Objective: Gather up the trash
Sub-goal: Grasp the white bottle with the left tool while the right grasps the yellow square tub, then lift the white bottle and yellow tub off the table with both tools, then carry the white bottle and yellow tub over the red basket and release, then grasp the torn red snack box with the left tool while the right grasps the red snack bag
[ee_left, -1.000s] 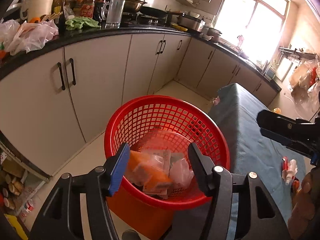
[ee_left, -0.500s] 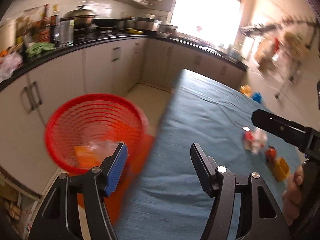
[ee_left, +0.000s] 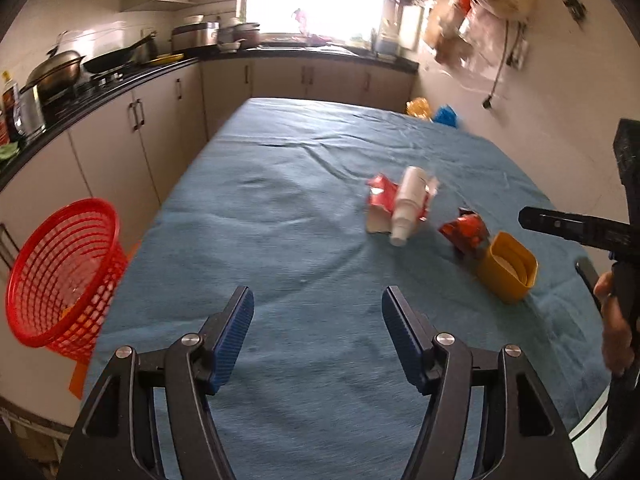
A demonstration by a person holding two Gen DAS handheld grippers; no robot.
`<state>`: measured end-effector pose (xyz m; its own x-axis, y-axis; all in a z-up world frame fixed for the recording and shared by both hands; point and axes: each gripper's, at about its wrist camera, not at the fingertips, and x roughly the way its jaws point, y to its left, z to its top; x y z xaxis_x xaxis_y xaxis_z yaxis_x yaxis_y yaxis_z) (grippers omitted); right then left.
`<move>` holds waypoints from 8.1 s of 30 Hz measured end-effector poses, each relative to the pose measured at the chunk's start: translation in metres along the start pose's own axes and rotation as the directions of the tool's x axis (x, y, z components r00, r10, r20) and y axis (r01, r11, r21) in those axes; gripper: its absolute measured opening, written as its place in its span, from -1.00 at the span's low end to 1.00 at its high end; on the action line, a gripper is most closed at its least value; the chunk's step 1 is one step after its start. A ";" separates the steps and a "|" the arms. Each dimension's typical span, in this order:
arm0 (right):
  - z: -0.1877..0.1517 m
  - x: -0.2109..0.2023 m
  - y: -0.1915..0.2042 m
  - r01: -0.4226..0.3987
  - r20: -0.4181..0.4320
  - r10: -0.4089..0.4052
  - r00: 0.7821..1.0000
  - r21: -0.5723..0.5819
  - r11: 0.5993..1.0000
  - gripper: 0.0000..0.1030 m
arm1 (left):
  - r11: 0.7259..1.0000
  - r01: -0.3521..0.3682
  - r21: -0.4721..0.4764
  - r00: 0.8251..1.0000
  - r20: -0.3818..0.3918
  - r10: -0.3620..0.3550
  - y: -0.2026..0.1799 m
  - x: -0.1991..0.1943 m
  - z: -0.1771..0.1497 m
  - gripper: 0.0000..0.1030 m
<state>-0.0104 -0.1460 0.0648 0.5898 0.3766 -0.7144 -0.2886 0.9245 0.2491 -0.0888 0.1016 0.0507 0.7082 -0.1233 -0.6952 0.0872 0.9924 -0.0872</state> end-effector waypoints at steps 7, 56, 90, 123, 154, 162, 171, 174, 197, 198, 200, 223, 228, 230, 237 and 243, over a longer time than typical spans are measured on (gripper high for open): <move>-0.010 0.016 -0.046 -0.068 -0.101 0.074 0.992 0.063 0.996 -0.02 | 0.999 0.005 0.044 1.000 -0.030 -0.004 -0.022 0.010 0.009 0.28; -0.010 0.005 -0.077 -0.112 0.080 0.103 0.992 0.121 0.986 -0.85 | 0.996 -0.022 0.085 0.998 -0.052 0.026 -0.072 0.125 0.083 -0.44; -0.015 0.007 -0.052 -0.016 0.113 0.015 0.994 0.006 1.000 -0.85 | 0.998 0.001 -0.062 0.981 0.194 0.011 -0.031 0.047 0.042 -0.44; -0.017 0.003 -0.048 -0.024 0.125 0.024 0.992 0.000 1.000 -0.85 | 0.998 -0.012 -0.062 0.981 0.193 0.023 -0.030 0.047 0.041 -0.44; -0.002 -0.002 0.011 -0.022 0.111 0.023 0.994 -0.015 1.000 -0.85 | 0.987 -0.025 -0.160 0.973 0.221 0.061 0.016 0.014 0.044 -0.44; 0.015 0.015 0.077 -0.080 0.078 0.088 0.993 -0.095 0.992 -0.85 | 0.969 -0.049 -0.241 0.947 0.298 0.122 0.067 -0.028 0.049 -0.44; 0.031 0.046 0.178 -0.184 0.016 0.191 0.981 -0.213 0.960 -0.85 | 0.931 -0.123 -0.345 0.922 0.307 0.235 0.146 -0.065 0.035 -0.44; 0.035 0.058 0.210 -0.213 -0.004 0.218 0.976 -0.246 0.946 -0.85 | 0.910 -0.158 -0.383 0.912 0.297 0.283 0.174 -0.074 0.026 -0.44; 0.049 0.176 0.357 -0.302 -0.149 0.269 0.952 -0.299 0.905 -0.59 | 0.812 -0.219 -0.542 0.922 0.159 0.354 0.281 -0.055 -0.020 0.05; 0.049 0.171 0.353 -0.305 -0.142 0.274 0.951 -0.298 0.904 -0.59 | 0.815 -0.221 -0.536 0.919 0.165 0.358 0.278 -0.057 -0.019 0.06; 0.050 0.163 0.345 -0.300 -0.127 0.274 0.953 -0.295 0.907 -0.58 | 0.822 -0.213 -0.529 0.919 0.176 0.351 0.270 -0.061 -0.019 0.08; 0.019 0.036 0.103 -0.124 0.047 0.125 0.991 -0.025 0.992 -0.07 | 0.987 -0.051 -0.151 0.987 0.142 0.073 0.041 -0.008 0.003 0.55; 0.021 0.027 0.031 -0.050 0.063 0.044 0.997 0.099 0.994 -0.07 | 0.996 -0.019 -0.091 0.997 0.078 0.026 0.008 0.005 0.013 0.56; 0.023 0.026 0.006 -0.029 0.068 0.020 0.998 0.134 0.991 -0.07 | 0.996 0.006 -0.084 0.998 0.055 -0.001 0.000 0.008 0.019 0.56; 0.018 0.039 -0.051 -0.085 0.049 0.074 0.996 0.293 0.952 -0.07 | 0.996 0.065 -0.055 0.995 -0.070 -0.069 -0.027 0.037 0.052 0.58; 0.016 0.033 -0.058 -0.135 0.074 0.117 0.990 0.332 0.934 -0.07 | 0.998 0.057 0.001 0.985 -0.160 -0.056 -0.058 0.086 0.078 0.59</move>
<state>0.0377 -0.1859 0.0375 0.6060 0.4855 -0.6301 -0.0986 0.8318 0.5462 0.0221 0.0332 0.0518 0.5807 -0.1770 -0.7947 0.1279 0.9838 -0.1256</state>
